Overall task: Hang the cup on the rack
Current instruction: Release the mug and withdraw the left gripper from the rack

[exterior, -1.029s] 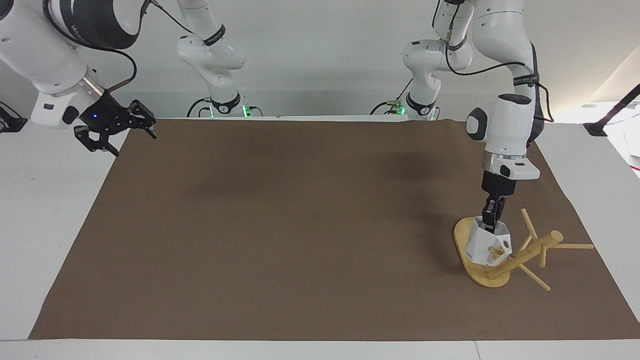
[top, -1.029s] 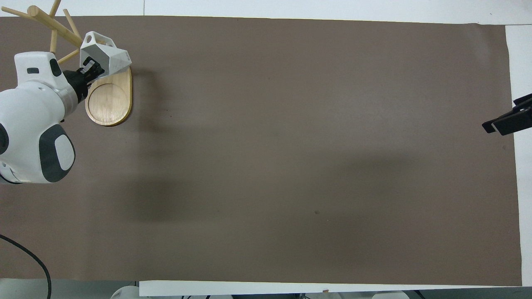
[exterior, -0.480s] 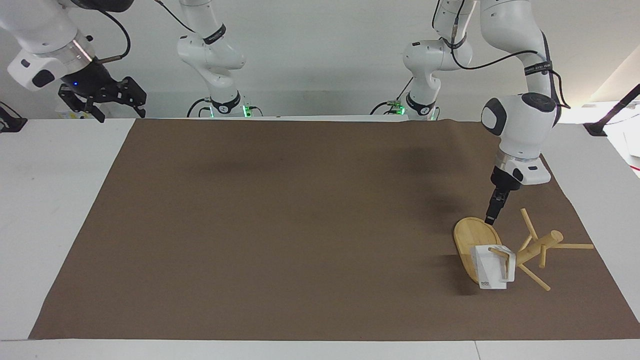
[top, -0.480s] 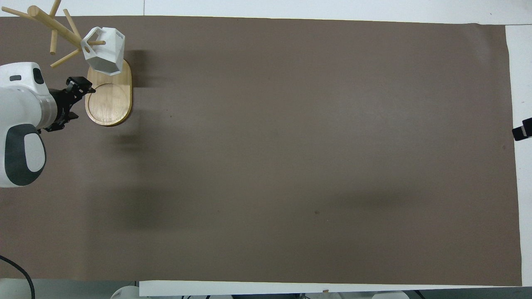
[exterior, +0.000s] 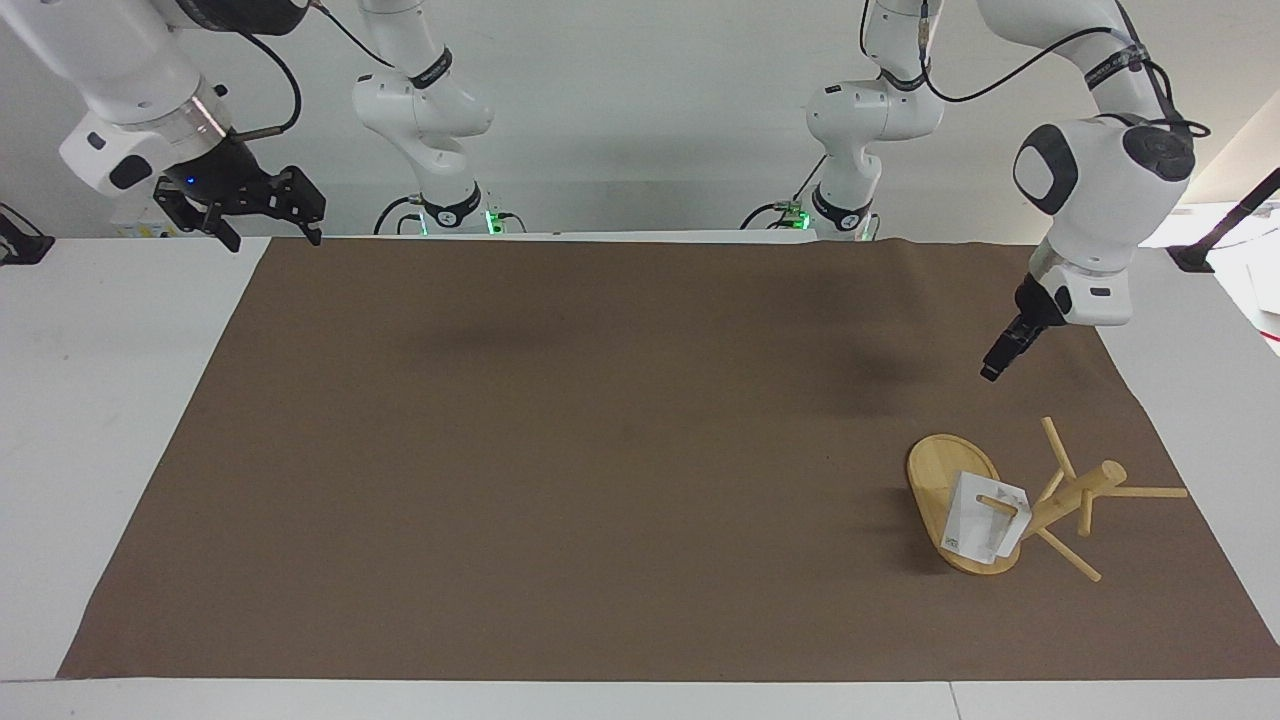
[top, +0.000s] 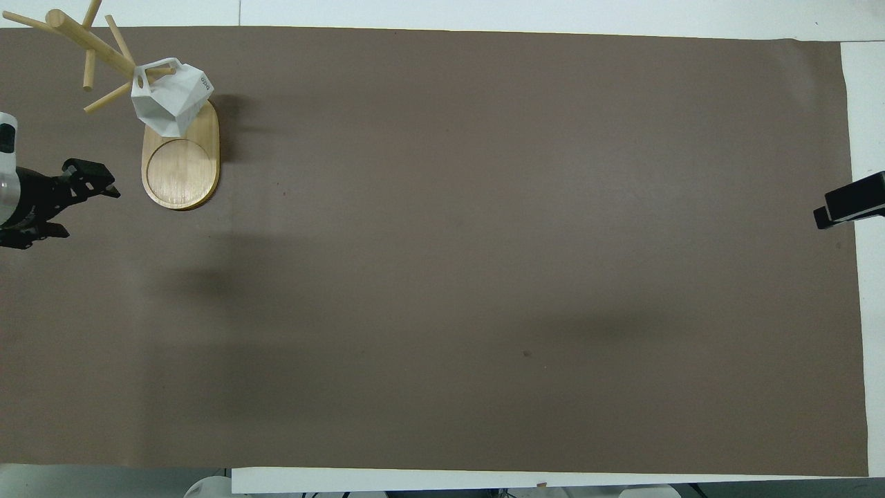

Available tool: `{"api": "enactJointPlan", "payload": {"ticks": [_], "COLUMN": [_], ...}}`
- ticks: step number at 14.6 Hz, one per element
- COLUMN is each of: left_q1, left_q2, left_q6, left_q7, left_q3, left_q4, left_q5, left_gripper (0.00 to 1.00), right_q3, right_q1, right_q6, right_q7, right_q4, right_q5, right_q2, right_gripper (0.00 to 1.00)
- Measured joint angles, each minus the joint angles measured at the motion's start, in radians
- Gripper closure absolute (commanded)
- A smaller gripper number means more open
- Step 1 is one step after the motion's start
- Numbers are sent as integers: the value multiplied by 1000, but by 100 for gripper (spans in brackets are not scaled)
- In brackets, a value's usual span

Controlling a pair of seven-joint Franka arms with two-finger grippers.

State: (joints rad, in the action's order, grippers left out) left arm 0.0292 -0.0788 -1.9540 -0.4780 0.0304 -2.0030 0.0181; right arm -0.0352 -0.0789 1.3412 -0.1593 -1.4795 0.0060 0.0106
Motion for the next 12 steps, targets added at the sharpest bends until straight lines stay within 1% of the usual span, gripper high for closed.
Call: {"api": "enactJointPlan", "payload": {"ticks": [2, 6, 8, 12], "left_q1": [0, 1, 3, 11], "left_q2": [1, 36, 50, 51], "left_q6": [135, 369, 421, 420], "left_q7": [148, 379, 444, 462], "left_q3": [-1, -2, -9, -32], "left_q4": [92, 307, 370, 388], "left_q5": [0, 2, 4, 4], "left_gripper": [1, 0, 0, 0], "right_q3": [-33, -35, -35, -35], "right_q1": [8, 19, 22, 22], "right_q6": [0, 0, 0, 0], "right_q7": [0, 5, 6, 6], "right_q4": [-1, -1, -1, -1], "right_q5": [0, 0, 0, 0], "right_q2": [2, 1, 0, -1], "right_gripper": [0, 0, 0, 0]}}
